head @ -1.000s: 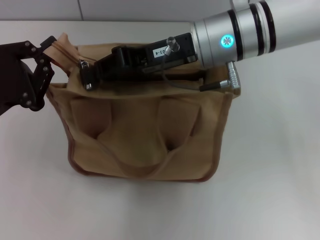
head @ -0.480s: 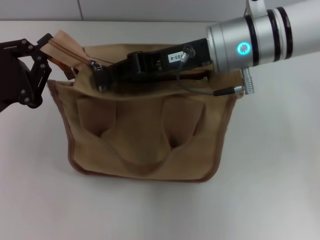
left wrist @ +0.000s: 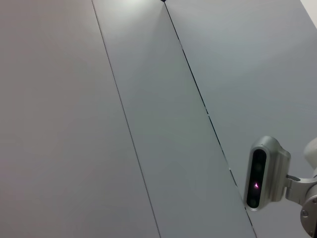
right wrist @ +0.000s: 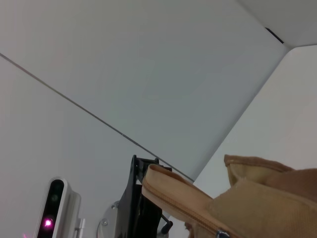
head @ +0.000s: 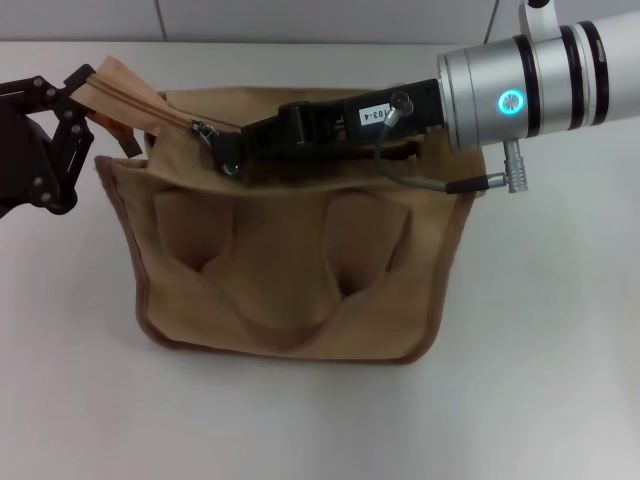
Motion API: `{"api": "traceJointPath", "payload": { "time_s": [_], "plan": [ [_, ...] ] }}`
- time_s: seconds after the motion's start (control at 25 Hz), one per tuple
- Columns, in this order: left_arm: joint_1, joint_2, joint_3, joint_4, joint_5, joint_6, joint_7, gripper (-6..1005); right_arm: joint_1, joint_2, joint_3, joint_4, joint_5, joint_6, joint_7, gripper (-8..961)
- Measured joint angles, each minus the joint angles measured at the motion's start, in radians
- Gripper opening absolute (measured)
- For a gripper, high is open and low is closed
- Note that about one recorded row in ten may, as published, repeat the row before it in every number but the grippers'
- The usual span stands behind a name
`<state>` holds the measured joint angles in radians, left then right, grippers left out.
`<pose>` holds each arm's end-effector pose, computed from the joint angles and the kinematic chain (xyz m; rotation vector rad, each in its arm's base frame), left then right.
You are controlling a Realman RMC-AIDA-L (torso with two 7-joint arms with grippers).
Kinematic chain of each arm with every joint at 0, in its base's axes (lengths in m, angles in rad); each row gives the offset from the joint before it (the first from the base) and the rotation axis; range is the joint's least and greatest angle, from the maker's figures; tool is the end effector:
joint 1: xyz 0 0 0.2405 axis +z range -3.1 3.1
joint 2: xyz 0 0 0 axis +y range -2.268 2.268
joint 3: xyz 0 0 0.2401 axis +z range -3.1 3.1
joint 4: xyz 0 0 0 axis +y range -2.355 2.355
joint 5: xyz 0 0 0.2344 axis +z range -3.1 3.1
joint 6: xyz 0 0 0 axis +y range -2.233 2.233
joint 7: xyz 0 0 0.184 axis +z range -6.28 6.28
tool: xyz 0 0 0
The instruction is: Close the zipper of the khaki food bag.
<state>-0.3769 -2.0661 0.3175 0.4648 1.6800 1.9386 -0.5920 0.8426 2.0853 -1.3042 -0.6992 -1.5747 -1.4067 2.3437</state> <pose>-0.2610 0.2974 0.0531 -2.0832 0.1479 -1.1158 0.0561 0.3807 -0.0910 2.5305 -1.2461 -0.6606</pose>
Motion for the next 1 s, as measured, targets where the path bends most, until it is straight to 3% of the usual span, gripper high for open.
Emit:
{"api": "traceJointPath", "payload": {
  "time_s": [0.6, 1.0],
  "plan": [
    [0.003, 0.001, -0.002, 0.0, -0.014, -0.016, 0.0, 81, -0.033, -0.003, 0.0, -0.034, -0.003, -0.007, 0.0, 2],
    [0.003, 0.004, -0.002, 0.001, -0.035, -0.027, -0.006, 85, -0.097, -0.006, 0.012, -0.125, -0.04, -0.019, -0.033, 2]
  ]
}}
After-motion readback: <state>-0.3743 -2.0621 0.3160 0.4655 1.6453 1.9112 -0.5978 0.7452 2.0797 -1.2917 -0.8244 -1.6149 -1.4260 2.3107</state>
